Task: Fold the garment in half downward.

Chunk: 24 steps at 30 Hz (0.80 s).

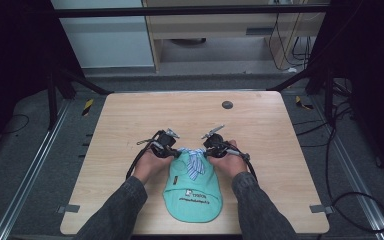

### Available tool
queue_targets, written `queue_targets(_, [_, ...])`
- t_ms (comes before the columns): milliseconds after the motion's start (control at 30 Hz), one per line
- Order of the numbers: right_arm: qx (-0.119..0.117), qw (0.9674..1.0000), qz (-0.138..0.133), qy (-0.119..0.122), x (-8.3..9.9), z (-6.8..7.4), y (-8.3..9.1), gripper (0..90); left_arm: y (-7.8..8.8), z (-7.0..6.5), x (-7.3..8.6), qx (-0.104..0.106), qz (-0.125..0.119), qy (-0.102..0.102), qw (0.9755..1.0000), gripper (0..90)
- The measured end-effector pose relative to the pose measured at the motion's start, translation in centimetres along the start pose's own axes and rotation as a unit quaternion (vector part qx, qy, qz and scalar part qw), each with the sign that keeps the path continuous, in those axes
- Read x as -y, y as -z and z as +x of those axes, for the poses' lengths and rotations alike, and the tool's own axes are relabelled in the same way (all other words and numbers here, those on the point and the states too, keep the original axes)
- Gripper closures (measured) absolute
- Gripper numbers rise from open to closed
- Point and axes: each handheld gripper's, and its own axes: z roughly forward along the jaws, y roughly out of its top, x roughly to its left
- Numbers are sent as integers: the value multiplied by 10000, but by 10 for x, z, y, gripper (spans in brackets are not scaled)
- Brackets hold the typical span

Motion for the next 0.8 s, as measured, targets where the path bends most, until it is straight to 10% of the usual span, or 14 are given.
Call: queue_targets(800, [-67,9983,-424,404,-3,6,39,827,39,-8,-10,4,-355,-381,9986,873])
